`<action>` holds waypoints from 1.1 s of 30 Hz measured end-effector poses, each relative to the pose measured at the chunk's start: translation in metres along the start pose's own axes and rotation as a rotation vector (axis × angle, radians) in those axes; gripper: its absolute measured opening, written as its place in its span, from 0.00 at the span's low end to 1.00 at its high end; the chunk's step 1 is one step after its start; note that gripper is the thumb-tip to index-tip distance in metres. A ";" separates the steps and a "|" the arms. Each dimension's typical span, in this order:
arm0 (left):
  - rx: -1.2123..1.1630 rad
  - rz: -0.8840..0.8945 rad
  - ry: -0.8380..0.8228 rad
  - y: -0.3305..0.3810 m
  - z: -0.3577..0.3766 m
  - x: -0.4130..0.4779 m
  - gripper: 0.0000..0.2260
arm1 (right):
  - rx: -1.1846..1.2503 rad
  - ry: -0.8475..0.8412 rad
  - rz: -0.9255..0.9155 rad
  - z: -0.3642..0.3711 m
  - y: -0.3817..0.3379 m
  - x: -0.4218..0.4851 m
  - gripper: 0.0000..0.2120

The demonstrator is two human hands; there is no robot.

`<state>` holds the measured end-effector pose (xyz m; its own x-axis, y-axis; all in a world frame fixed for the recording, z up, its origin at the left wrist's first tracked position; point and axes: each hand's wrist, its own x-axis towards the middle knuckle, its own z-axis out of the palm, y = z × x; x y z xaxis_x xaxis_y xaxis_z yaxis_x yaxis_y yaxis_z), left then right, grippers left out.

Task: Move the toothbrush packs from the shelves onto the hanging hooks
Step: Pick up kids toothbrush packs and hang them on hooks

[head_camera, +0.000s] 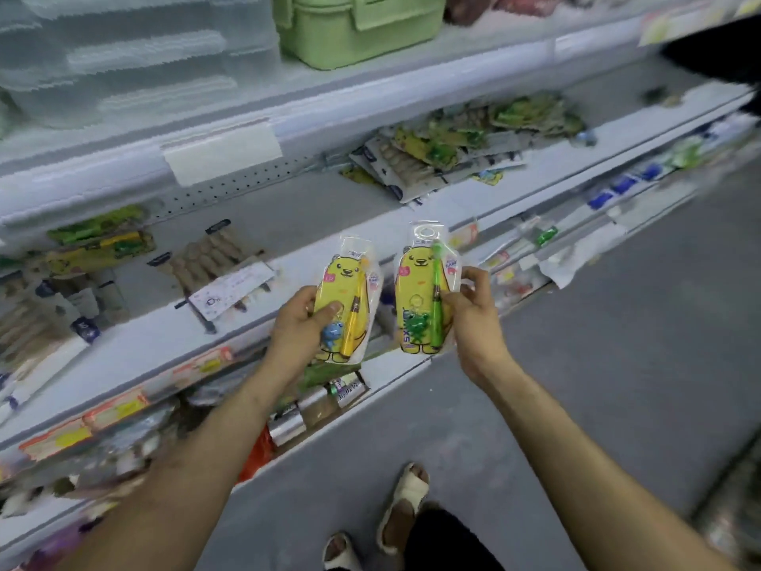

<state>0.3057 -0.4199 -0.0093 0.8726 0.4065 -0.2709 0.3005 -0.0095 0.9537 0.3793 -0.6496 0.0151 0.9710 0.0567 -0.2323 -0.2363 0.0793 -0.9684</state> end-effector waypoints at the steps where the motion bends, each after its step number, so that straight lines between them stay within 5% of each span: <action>1: -0.001 -0.001 -0.037 0.005 0.022 0.005 0.05 | 0.019 0.041 0.007 -0.021 -0.003 0.003 0.15; 19: -0.035 0.093 -0.655 0.145 0.575 0.066 0.07 | 0.168 0.703 -0.072 -0.479 -0.097 0.120 0.14; 33: 0.044 0.098 -0.992 0.235 0.919 0.175 0.06 | 0.224 1.063 -0.163 -0.720 -0.172 0.287 0.13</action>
<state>0.8827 -1.1907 0.0481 0.8152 -0.5445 -0.1973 0.2068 -0.0445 0.9774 0.7253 -1.3633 0.0500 0.5012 -0.8492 -0.1665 0.0008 0.1929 -0.9812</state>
